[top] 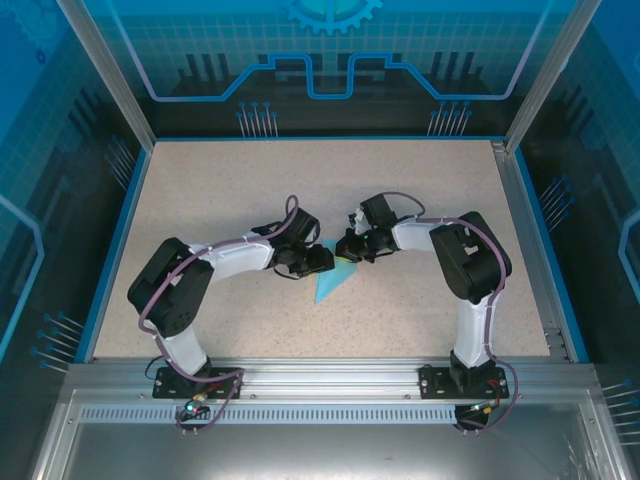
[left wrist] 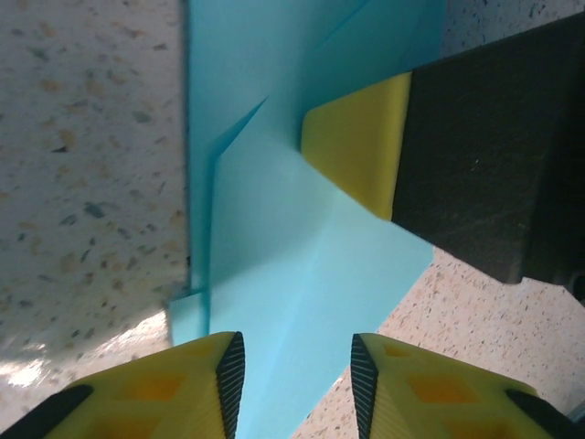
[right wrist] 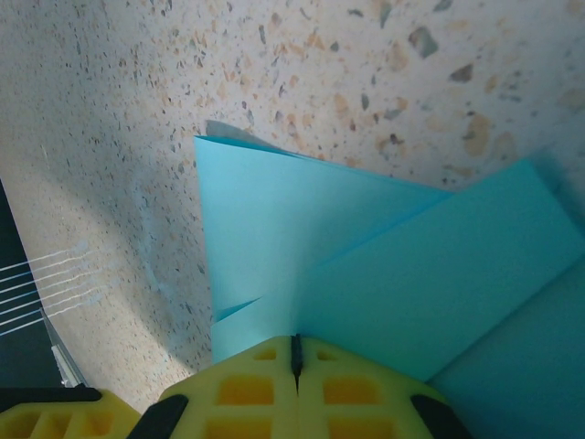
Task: Fold a paper plane with a square sheet of paper (pick it up from the middle)
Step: Fourth fold the wing at the center of the table.
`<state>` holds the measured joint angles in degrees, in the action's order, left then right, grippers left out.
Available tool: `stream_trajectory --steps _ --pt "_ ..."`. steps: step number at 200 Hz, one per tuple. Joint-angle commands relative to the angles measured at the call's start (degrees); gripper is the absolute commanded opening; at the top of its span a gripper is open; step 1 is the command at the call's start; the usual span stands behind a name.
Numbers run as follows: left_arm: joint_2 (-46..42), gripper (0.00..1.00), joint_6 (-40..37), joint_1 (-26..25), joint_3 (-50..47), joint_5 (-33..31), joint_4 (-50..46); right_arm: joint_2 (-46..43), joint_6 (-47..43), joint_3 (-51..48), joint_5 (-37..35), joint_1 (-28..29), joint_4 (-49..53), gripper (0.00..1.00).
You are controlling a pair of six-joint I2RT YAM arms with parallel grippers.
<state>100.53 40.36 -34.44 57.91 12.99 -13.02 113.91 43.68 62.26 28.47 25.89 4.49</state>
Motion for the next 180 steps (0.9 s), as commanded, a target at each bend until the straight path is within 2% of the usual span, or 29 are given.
stream_trajectory --steps 1,93,145,171,180 --pt "2.1 0.38 0.2 0.2 1.4 2.2 0.9 1.1 -0.4 -0.8 -5.4 0.5 6.1 0.0" --pt "7.5 0.19 -1.5 0.6 1.9 1.0 -0.8 -1.3 -0.5 0.7 -5.8 0.5 7.6 0.0" --pt "6.3 0.18 -1.8 0.6 -0.7 1.2 -0.7 -5.9 -0.8 1.8 -5.7 0.3 9.9 0.0" --pt "5.1 0.19 -1.4 0.6 -1.0 1.5 0.0 -10.3 -1.1 0.7 -8.5 -0.1 12.8 0.13" --pt "4.9 0.19 -1.3 0.6 -1.0 1.9 0.2 -11.7 -0.9 -0.4 -9.3 -0.6 13.2 0.15"
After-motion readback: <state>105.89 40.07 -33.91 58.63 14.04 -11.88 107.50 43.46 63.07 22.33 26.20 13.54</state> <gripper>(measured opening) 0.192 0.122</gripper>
